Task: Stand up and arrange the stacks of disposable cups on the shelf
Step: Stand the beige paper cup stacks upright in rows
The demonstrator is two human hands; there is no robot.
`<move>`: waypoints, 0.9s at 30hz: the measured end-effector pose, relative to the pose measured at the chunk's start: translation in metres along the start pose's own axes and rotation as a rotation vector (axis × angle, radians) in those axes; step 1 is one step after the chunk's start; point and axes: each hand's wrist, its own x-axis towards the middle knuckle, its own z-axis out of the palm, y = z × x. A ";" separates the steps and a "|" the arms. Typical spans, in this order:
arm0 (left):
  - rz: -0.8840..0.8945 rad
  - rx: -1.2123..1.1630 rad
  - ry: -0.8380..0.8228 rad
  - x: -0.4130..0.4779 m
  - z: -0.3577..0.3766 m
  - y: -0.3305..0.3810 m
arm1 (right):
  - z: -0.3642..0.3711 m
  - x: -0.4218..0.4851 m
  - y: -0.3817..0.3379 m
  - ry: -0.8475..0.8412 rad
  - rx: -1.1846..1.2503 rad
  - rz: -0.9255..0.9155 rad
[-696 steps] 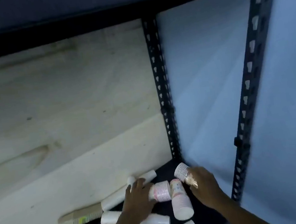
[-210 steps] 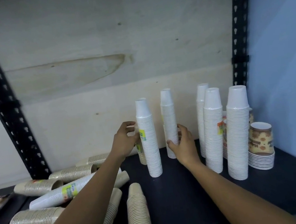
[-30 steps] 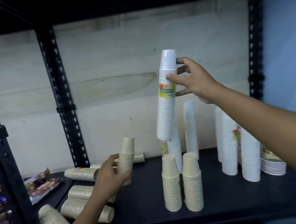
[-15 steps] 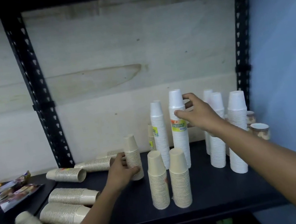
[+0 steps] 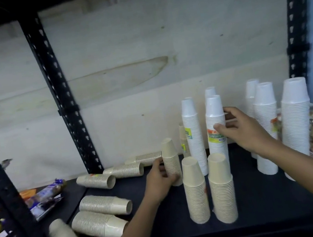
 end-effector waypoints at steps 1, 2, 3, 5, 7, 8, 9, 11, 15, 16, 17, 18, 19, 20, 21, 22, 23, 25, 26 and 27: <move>0.002 -0.004 0.003 0.000 0.001 -0.001 | 0.000 0.000 0.001 0.000 -0.002 -0.006; 0.004 -0.007 0.006 -0.001 0.002 -0.001 | -0.001 0.000 0.002 -0.001 -0.001 -0.010; 0.001 -0.007 0.005 -0.002 0.002 -0.001 | -0.001 0.000 0.003 -0.004 0.010 -0.011; 0.000 0.006 -0.008 -0.006 0.002 0.002 | -0.002 -0.003 0.007 -0.010 0.044 -0.007; 0.002 0.040 -0.035 -0.012 -0.002 0.006 | -0.004 -0.005 0.009 -0.002 0.061 0.000; 0.004 0.060 -0.046 -0.015 -0.006 0.008 | -0.006 -0.006 0.010 0.000 0.066 0.007; 0.000 0.079 -0.051 -0.017 -0.010 0.010 | -0.006 -0.006 0.009 -0.005 0.072 0.016; -0.022 0.128 -0.032 -0.022 -0.023 0.013 | -0.006 -0.007 0.005 -0.022 0.083 0.032; -0.027 0.138 0.021 -0.037 -0.054 0.024 | -0.005 -0.007 0.000 -0.084 0.042 0.073; -0.027 0.145 0.027 -0.041 -0.062 0.026 | -0.005 -0.008 0.000 -0.090 0.043 0.072; -0.030 0.156 0.037 -0.045 -0.070 0.028 | -0.005 -0.009 -0.002 -0.089 0.038 0.071; -0.032 0.171 0.050 -0.048 -0.078 0.029 | -0.006 -0.010 -0.003 -0.082 0.029 0.066; -0.035 0.184 0.067 -0.051 -0.085 0.030 | -0.006 -0.012 -0.006 -0.078 0.018 0.064; -0.036 0.195 0.088 -0.055 -0.093 0.033 | -0.007 -0.012 -0.009 -0.074 0.021 0.060; -0.041 0.193 0.110 -0.058 -0.100 0.035 | -0.007 -0.013 -0.013 -0.066 0.026 0.051; -0.044 0.179 0.129 -0.061 -0.107 0.037 | -0.008 -0.012 -0.016 -0.050 0.041 0.036; -0.045 0.165 0.146 -0.065 -0.114 0.039 | -0.010 -0.011 -0.020 -0.023 0.036 0.025; -0.038 0.163 0.179 -0.073 -0.130 0.041 | -0.017 -0.008 -0.030 0.046 0.015 0.016; -0.039 0.160 0.202 -0.077 -0.138 0.041 | -0.021 -0.008 -0.036 0.093 0.006 0.004; -0.041 0.143 0.234 -0.080 -0.146 0.041 | -0.025 -0.009 -0.044 0.153 -0.004 -0.012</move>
